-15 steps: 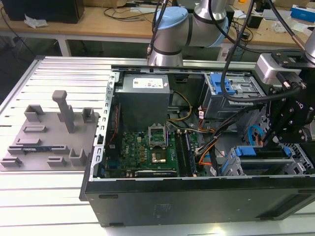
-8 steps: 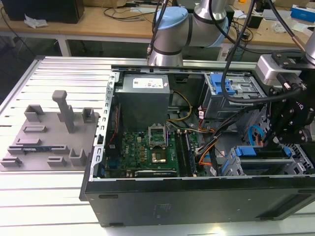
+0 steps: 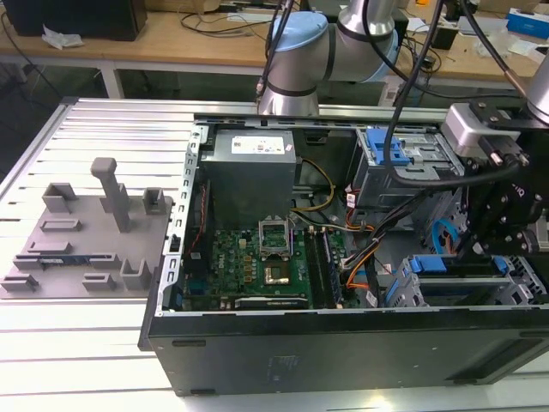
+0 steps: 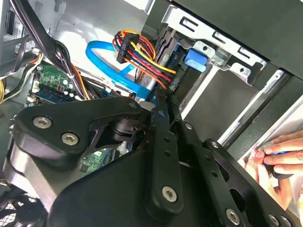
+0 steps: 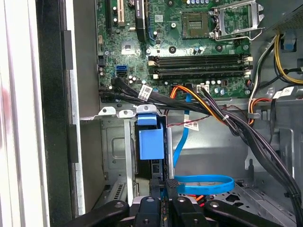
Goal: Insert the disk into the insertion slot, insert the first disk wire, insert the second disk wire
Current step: 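Insert the second disk wire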
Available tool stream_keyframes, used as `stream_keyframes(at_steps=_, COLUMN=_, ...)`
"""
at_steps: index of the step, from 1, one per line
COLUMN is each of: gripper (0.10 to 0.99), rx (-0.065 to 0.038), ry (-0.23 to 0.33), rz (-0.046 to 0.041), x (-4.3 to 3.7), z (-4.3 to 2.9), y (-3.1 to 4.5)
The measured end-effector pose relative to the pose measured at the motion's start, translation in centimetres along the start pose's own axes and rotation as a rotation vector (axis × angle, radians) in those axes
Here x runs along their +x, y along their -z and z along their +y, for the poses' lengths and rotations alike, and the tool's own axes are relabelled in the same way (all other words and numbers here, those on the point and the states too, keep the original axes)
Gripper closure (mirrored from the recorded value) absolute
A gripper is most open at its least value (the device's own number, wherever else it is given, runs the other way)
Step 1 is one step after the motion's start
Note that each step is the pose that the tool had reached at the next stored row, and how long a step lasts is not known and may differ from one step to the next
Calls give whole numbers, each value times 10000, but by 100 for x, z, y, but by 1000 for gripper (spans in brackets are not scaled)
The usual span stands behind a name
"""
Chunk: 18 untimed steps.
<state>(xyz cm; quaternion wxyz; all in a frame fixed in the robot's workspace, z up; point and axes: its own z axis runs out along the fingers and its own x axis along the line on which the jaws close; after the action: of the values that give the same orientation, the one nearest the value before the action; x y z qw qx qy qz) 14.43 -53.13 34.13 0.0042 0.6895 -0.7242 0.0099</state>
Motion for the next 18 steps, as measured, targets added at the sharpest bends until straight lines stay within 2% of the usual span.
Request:
stream_keyframes(at_steps=5, gripper=918, rx=-1, ry=35, rz=-30, x=8, z=7, y=-9)
stream_keyframes(at_steps=7, gripper=788, rx=-2, ry=34, rz=-67, x=10, z=7, y=81)
stream_keyframes(at_steps=8, gripper=788, rx=-1, ry=33, rz=-68, x=11, z=7, y=145)
stream_keyframes(at_steps=11, gripper=788, rx=0, ry=28, rz=-67, x=13, z=6, y=246)
stream_keyframes(at_steps=15, gripper=788, rx=-1, ry=10, rz=-61, x=13, z=-3, y=309)
stream_keyframes(at_steps=18, gripper=788, rx=2, ry=5, rz=29, x=-2, z=-7, y=370)
